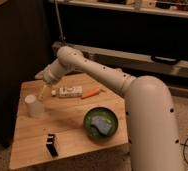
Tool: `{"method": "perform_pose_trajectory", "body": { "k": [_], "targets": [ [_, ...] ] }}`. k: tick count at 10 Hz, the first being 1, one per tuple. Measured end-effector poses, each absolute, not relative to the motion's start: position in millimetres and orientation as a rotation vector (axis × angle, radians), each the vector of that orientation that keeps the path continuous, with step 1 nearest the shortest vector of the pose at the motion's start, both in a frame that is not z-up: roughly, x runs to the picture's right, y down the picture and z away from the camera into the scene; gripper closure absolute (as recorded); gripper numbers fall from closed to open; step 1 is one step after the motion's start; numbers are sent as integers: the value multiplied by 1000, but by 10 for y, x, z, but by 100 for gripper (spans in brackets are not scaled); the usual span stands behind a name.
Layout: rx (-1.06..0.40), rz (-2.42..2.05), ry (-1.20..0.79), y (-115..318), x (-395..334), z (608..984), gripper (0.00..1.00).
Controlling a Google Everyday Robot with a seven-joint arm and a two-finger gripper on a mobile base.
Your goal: Place the ceramic cup over the eraser
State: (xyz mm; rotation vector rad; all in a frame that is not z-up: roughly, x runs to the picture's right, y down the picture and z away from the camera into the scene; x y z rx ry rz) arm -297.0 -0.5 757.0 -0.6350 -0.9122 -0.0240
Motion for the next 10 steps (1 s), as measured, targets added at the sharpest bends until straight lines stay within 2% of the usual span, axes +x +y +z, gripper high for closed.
{"method": "perform_pose_trajectory", "body": {
  "k": [4, 10],
  "targets": [
    [-709, -14, -943, 284, -3270, 7992, 20],
    [-767, -30, -980, 592, -3508, 8301, 20]
  ]
}}
